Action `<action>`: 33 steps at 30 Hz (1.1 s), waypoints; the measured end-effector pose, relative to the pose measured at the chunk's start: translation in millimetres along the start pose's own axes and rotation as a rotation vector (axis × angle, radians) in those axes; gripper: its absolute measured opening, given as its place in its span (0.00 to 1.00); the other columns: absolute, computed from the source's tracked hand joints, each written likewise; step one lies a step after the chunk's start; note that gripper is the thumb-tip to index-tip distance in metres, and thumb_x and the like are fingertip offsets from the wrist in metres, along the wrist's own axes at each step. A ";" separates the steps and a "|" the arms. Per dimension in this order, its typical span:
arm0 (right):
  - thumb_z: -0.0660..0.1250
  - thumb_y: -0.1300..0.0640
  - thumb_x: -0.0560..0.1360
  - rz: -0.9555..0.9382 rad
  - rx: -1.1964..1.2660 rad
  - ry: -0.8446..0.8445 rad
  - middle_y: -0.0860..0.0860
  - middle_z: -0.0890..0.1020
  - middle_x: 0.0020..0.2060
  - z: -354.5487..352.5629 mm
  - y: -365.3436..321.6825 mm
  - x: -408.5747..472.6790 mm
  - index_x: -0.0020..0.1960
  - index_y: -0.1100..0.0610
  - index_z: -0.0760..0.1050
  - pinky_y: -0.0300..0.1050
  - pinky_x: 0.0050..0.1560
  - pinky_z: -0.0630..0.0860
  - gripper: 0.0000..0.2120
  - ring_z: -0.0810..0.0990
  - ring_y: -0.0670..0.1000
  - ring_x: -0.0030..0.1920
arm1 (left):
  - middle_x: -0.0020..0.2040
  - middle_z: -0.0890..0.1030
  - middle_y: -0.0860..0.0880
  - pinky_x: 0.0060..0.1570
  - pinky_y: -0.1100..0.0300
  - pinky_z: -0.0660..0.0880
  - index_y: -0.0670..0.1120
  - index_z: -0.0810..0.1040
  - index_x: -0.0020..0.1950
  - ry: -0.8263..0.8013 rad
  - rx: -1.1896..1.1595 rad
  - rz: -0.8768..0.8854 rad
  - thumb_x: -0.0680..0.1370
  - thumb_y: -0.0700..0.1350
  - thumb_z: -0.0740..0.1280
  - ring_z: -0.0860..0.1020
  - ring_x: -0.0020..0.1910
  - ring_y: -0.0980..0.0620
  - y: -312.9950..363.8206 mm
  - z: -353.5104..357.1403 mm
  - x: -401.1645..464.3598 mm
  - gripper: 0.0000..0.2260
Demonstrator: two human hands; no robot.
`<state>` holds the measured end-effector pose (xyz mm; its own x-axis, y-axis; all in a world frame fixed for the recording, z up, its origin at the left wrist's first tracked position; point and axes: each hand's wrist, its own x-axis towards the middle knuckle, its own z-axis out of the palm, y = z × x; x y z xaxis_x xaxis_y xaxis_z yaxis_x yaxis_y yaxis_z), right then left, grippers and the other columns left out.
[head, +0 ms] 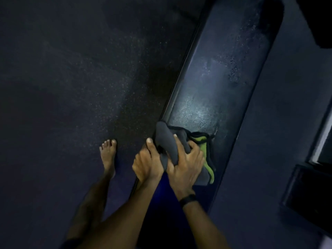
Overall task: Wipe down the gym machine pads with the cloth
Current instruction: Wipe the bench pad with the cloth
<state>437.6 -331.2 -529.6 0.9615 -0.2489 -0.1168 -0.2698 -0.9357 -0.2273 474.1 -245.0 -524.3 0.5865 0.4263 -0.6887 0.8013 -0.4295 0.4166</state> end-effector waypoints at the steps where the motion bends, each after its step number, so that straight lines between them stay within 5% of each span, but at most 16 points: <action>1: 0.64 0.47 0.73 -0.016 -0.008 0.016 0.55 0.70 0.56 -1.5 0.2 5.8 0.72 0.47 0.71 0.57 0.53 0.68 0.27 0.69 0.58 0.53 | 0.52 0.83 0.41 0.56 0.46 0.73 0.42 0.82 0.53 -0.009 -0.041 -0.009 0.81 0.63 0.40 0.80 0.53 0.40 -3.3 -0.7 1.2 0.37; 4: 0.66 0.46 0.75 -0.199 0.005 0.007 0.57 0.73 0.54 -11.5 0.2 50.3 0.71 0.48 0.73 0.57 0.56 0.68 0.24 0.71 0.58 0.54 | 0.66 0.78 0.45 0.66 0.49 0.64 0.48 0.77 0.68 -0.074 -0.230 -0.080 0.83 0.62 0.43 0.74 0.67 0.44 -5.7 -1.7 4.7 0.30; 6: 0.67 0.44 0.76 -0.241 -0.017 0.062 0.59 0.74 0.55 -11.8 -4.9 106.1 0.70 0.48 0.74 0.59 0.60 0.68 0.23 0.72 0.60 0.57 | 0.72 0.73 0.48 0.72 0.51 0.59 0.50 0.70 0.75 -0.143 -0.507 -0.151 0.79 0.71 0.45 0.69 0.73 0.47 -8.4 -3.8 8.4 0.35; 8: 0.65 0.40 0.76 -0.171 -0.080 0.169 0.59 0.75 0.57 -9.0 -22.7 166.3 0.67 0.48 0.76 0.56 0.60 0.68 0.23 0.73 0.61 0.58 | 0.70 0.75 0.45 0.70 0.53 0.64 0.48 0.69 0.76 -0.147 -0.796 -0.268 0.78 0.73 0.46 0.72 0.68 0.47 -15.7 -10.4 17.0 0.39; 10: 0.63 0.38 0.75 -0.122 -0.135 0.178 0.57 0.75 0.57 -5.8 -39.3 195.1 0.63 0.48 0.78 0.53 0.57 0.66 0.22 0.73 0.60 0.58 | 0.69 0.76 0.43 0.59 0.55 0.67 0.46 0.66 0.77 -0.207 -0.940 -0.333 0.84 0.64 0.45 0.76 0.61 0.48 -18.0 -24.5 25.6 0.31; 13: 0.66 0.43 0.73 -0.255 -0.137 0.122 0.58 0.74 0.56 -5.6 -40.3 121.2 0.65 0.51 0.76 0.56 0.57 0.68 0.23 0.73 0.60 0.56 | 0.67 0.77 0.44 0.54 0.52 0.70 0.47 0.66 0.77 -0.171 -0.984 -0.325 0.84 0.63 0.45 0.79 0.60 0.45 -27.8 -42.3 30.8 0.30; 16: 0.73 0.43 0.63 -0.475 -0.128 -0.220 0.55 0.70 0.56 -8.1 -14.8 -51.4 0.73 0.46 0.68 0.53 0.53 0.66 0.39 0.71 0.57 0.51 | 0.64 0.80 0.46 0.52 0.55 0.71 0.48 0.72 0.73 -0.062 -0.931 -0.307 0.83 0.65 0.46 0.81 0.57 0.45 -40.7 -59.6 36.1 0.30; 20: 0.71 0.43 0.57 -0.620 -0.123 -0.376 0.52 0.75 0.54 -31.3 69.9 -146.9 0.81 0.39 0.47 0.49 0.46 0.70 0.57 0.77 0.56 0.42 | 0.63 0.80 0.46 0.65 0.45 0.69 0.50 0.74 0.71 -0.093 -0.805 -0.218 0.83 0.66 0.46 0.80 0.56 0.46 -55.1 -71.6 48.7 0.30; 22: 0.69 0.47 0.61 -0.472 -0.128 -0.200 0.56 0.76 0.50 -44.4 89.7 -92.0 0.80 0.36 0.54 0.53 0.42 0.76 0.49 0.79 0.61 0.41 | 0.61 0.81 0.48 0.65 0.44 0.69 0.51 0.75 0.70 -0.111 -0.732 -0.171 0.82 0.66 0.47 0.81 0.55 0.48 -58.4 -66.1 50.6 0.29; 25: 0.67 0.45 0.73 0.078 -0.039 0.249 0.60 0.75 0.46 -30.1 57.8 54.1 0.63 0.52 0.78 0.55 0.44 0.75 0.21 0.76 0.63 0.45 | 0.58 0.83 0.52 0.59 0.51 0.72 0.53 0.76 0.69 -0.144 -0.657 -0.119 0.82 0.67 0.47 0.82 0.53 0.51 -61.8 -51.3 50.8 0.29; 27: 0.68 0.43 0.73 0.176 -0.052 0.350 0.60 0.78 0.47 -12.1 16.0 96.1 0.61 0.53 0.80 0.57 0.49 0.75 0.21 0.76 0.62 0.47 | 0.58 0.83 0.53 0.58 0.52 0.71 0.55 0.76 0.69 -0.169 -0.652 -0.111 0.81 0.68 0.46 0.82 0.54 0.51 -63.8 -42.2 53.3 0.30; 31: 0.72 0.46 0.67 -0.338 -0.122 -0.050 0.57 0.72 0.58 7.0 -20.9 -52.3 0.78 0.48 0.63 0.54 0.55 0.67 0.42 0.73 0.60 0.53 | 0.60 0.82 0.46 0.67 0.42 0.69 0.49 0.75 0.71 -0.174 -0.766 -0.192 0.83 0.66 0.44 0.80 0.57 0.44 -55.1 -46.4 62.9 0.32; 33: 0.63 0.45 0.76 -0.008 -0.087 -0.165 0.58 0.74 0.60 -5.0 24.8 -138.5 0.82 0.48 0.52 0.52 0.52 0.73 0.38 0.80 0.63 0.51 | 0.61 0.82 0.44 0.69 0.40 0.66 0.48 0.74 0.71 -0.182 -0.733 -0.178 0.83 0.65 0.43 0.80 0.58 0.42 -47.9 -55.1 65.5 0.32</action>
<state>298.0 -321.3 -514.2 0.9399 -0.2041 -0.2737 -0.2500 -0.9574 -0.1447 480.7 -152.6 -556.7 0.4640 0.2750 -0.8421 0.7921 0.2968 0.5334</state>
